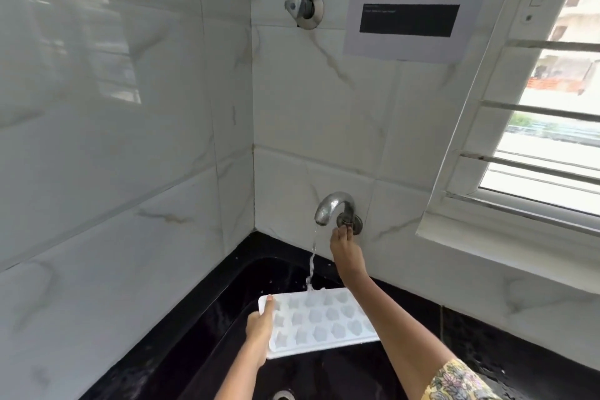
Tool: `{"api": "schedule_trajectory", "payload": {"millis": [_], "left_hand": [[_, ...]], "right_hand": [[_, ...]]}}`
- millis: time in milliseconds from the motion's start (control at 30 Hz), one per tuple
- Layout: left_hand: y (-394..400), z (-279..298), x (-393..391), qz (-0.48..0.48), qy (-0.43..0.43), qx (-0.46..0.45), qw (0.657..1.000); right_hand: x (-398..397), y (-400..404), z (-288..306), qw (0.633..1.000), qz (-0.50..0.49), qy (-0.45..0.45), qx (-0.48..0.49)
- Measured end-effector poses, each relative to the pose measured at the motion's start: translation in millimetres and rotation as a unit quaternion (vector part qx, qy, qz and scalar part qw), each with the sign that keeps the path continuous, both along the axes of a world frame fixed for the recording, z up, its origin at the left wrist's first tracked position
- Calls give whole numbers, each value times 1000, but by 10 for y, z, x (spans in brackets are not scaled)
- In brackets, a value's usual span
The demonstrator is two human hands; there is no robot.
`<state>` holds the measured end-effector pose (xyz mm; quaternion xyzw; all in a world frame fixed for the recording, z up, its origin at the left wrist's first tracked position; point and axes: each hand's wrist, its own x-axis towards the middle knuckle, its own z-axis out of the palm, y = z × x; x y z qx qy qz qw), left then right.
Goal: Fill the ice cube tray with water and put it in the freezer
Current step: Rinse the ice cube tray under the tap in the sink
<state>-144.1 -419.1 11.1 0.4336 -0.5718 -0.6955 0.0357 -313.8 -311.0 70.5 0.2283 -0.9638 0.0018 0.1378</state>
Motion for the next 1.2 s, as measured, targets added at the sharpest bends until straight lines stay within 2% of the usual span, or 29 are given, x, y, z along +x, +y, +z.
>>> {"api": "schedule_trajectory", "payload": {"millis": [300, 367, 400, 433, 467, 500, 567, 600, 633, 733, 833, 867, 900, 967, 1067, 1200], "left_hand": [[-24, 52, -23, -9, 5, 0, 1000], [-6, 91, -24, -15, 20, -5, 1000], [-6, 106, -32, -14, 25, -7, 1000], [1, 116, -42, -16, 26, -10, 999], [8, 127, -69, -18, 23, -10, 1000], [18, 152, -85, -18, 23, -7, 1000], [65, 250, -134, -20, 21, -1, 1000], [83, 267, -178, -15, 30, 3, 999], [115, 315, -224, -12, 40, 7, 999], [245, 519, -299, 7, 59, 20, 998], [372, 662, -375, 13, 57, 8, 998], [406, 688, -396, 12, 63, -3, 998], [410, 682, -444, 15, 70, -4, 997], [396, 702, -483, 35, 82, -3, 996], [379, 737, -534, 46, 81, -28, 995], [473, 867, -587, 33, 92, -33, 995]], "right_hand": [[2, -1, -35, 998, 38, -9, -43], [76, -46, -21, 991, 56, -7, -123], [171, -87, -14, 979, 62, -11, -195], [289, -130, 12, 955, 67, -42, -286], [427, -177, 84, 915, 56, -125, -379], [537, -228, 130, 842, 52, -240, -481], [602, -274, 211, 685, -25, -423, -593], [592, -261, 242, 633, -56, -459, -621], [576, -211, 305, 622, -78, -453, -634], [618, -77, 394, 774, -55, -349, -526], [811, -22, 272, 916, 70, -239, -314], [869, -13, 236, 950, 107, -187, -227], [896, -13, 214, 967, 133, -146, -162], [901, 1, 210, 972, 164, -122, -119], [853, 63, 245, 968, 197, -122, -99], [758, 92, 367, 979, 163, -95, -80]]}}
